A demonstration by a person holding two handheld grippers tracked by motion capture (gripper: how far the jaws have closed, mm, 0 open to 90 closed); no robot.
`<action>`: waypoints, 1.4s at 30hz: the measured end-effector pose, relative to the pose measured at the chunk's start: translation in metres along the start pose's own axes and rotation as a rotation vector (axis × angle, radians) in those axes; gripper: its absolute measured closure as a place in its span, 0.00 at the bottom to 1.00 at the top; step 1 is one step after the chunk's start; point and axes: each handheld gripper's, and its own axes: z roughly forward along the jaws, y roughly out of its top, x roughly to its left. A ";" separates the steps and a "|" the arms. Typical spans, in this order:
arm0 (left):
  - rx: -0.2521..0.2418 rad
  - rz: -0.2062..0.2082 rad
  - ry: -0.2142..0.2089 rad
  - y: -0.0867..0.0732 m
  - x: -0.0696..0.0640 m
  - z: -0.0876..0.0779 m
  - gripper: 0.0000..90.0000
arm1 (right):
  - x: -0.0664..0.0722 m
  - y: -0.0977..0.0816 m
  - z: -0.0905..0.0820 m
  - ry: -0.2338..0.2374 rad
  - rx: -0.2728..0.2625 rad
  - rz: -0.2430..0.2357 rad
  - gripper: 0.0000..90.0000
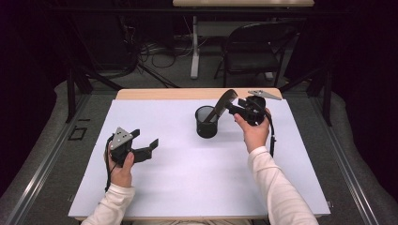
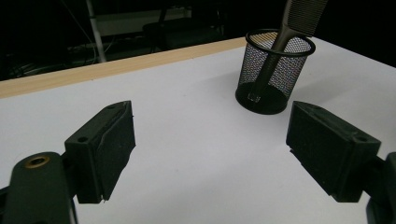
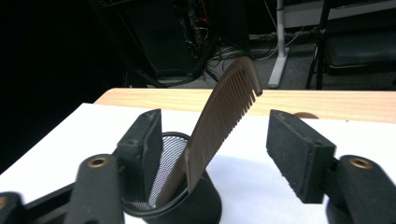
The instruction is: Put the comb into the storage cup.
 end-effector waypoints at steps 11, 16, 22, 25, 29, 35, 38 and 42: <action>-0.006 -0.007 -0.001 0.001 0.002 -0.002 0.17 | -0.002 -0.002 -0.013 -0.037 -0.021 -0.038 0.30; -0.001 -0.010 -0.007 0.001 0.002 -0.002 0.17 | -0.001 -0.001 -0.019 -0.032 -0.017 -0.058 0.25; -0.001 -0.021 -0.012 0.001 0.003 -0.003 0.17 | 0.006 -0.001 -0.027 -0.022 -0.008 -0.100 0.22; -0.004 -0.030 -0.025 0.002 0.004 -0.004 0.17 | 0.011 -0.001 -0.032 -0.012 -0.001 -0.134 0.20; -0.008 -0.041 -0.038 0.004 0.004 -0.005 0.17 | 0.019 -0.001 -0.038 0.014 0.005 -0.169 0.18; -0.010 -0.044 -0.040 0.005 0.005 -0.008 0.17 | 0.033 -0.004 -0.047 0.074 0.014 -0.189 0.17; -0.015 -0.046 -0.041 0.005 0.005 -0.008 0.17 | 0.041 -0.006 -0.050 0.090 0.029 -0.200 0.17; -0.017 -0.043 -0.048 0.006 0.005 -0.009 0.17 | 0.049 -0.010 -0.054 0.121 0.031 -0.205 0.16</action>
